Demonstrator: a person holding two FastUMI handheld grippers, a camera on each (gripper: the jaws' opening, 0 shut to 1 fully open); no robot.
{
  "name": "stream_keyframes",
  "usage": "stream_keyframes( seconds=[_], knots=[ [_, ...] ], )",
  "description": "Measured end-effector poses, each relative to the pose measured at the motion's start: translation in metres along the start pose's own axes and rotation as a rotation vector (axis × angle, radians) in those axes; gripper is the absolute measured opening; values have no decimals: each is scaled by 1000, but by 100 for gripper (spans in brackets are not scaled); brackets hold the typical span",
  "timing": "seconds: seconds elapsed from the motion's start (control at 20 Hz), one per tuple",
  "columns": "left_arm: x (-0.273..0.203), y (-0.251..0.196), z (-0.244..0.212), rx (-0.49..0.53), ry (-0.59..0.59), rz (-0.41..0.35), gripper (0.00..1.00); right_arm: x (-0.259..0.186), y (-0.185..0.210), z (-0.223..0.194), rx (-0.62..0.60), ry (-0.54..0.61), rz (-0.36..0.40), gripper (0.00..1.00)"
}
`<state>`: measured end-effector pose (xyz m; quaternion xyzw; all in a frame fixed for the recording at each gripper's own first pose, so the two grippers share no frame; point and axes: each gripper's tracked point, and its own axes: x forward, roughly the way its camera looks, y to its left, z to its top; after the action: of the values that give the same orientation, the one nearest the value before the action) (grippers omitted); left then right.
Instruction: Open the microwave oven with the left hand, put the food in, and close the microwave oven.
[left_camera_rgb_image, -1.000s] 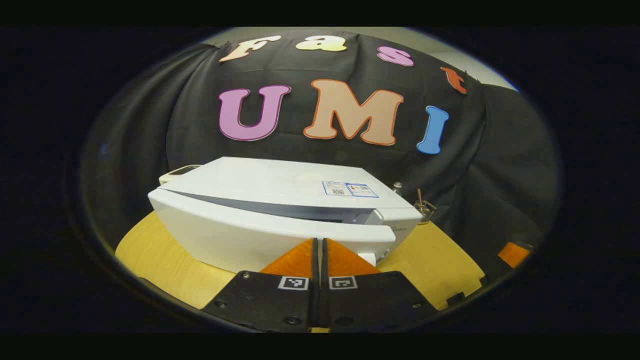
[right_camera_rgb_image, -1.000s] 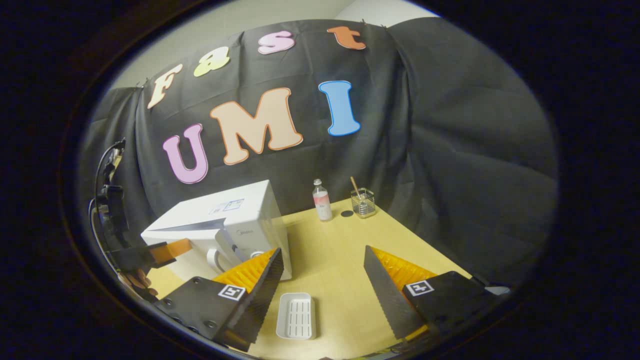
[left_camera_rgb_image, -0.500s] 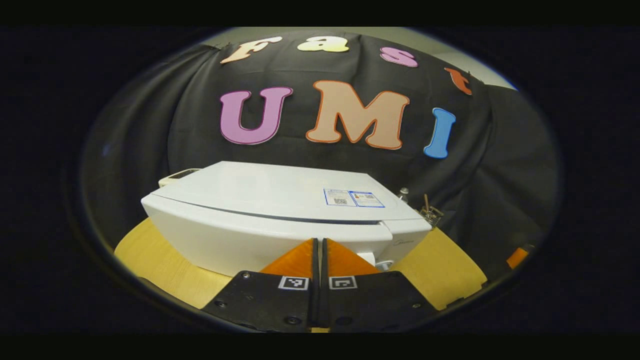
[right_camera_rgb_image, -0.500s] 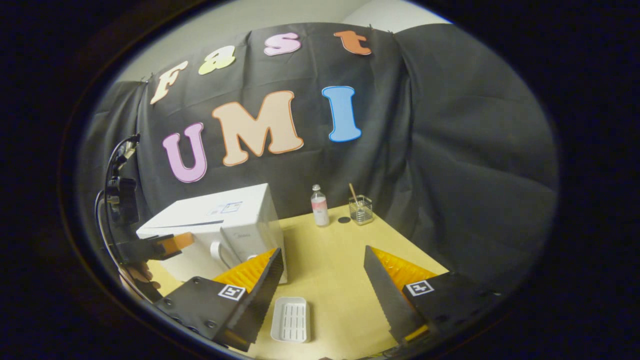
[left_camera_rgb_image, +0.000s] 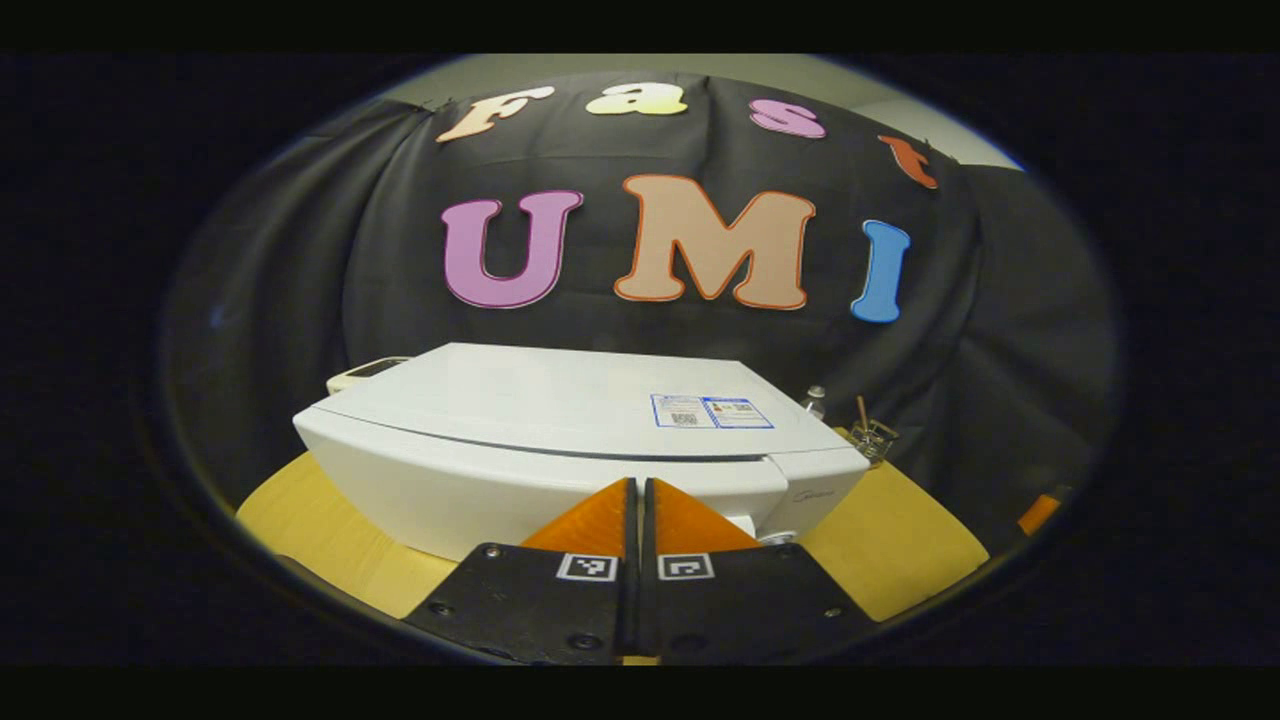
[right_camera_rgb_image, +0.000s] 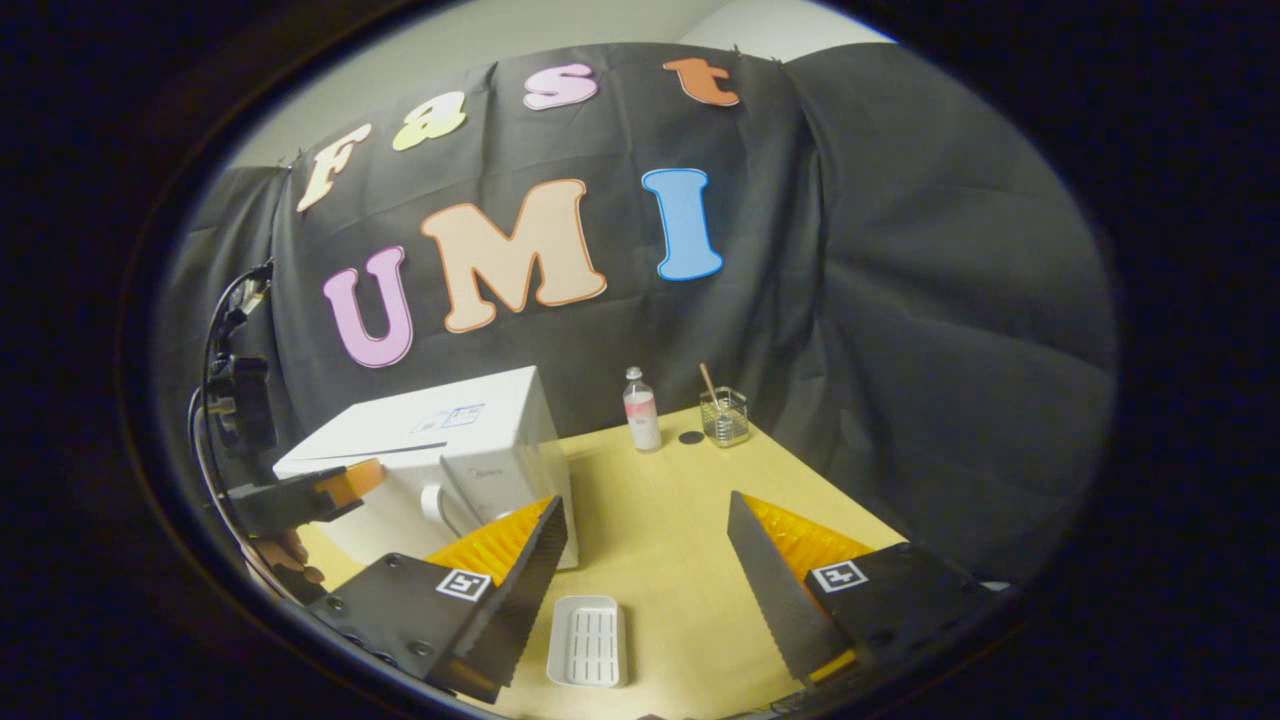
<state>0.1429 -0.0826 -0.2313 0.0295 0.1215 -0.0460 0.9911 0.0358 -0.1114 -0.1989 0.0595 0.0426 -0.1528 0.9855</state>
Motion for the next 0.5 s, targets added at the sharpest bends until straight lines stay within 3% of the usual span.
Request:
stream_keyframes(
  seconds=[0.5],
  knots=[
    [1, 2, 1, -42, -41, -5, 1, -2, 8, 5, -25, -20, 24, 100]
  ],
)
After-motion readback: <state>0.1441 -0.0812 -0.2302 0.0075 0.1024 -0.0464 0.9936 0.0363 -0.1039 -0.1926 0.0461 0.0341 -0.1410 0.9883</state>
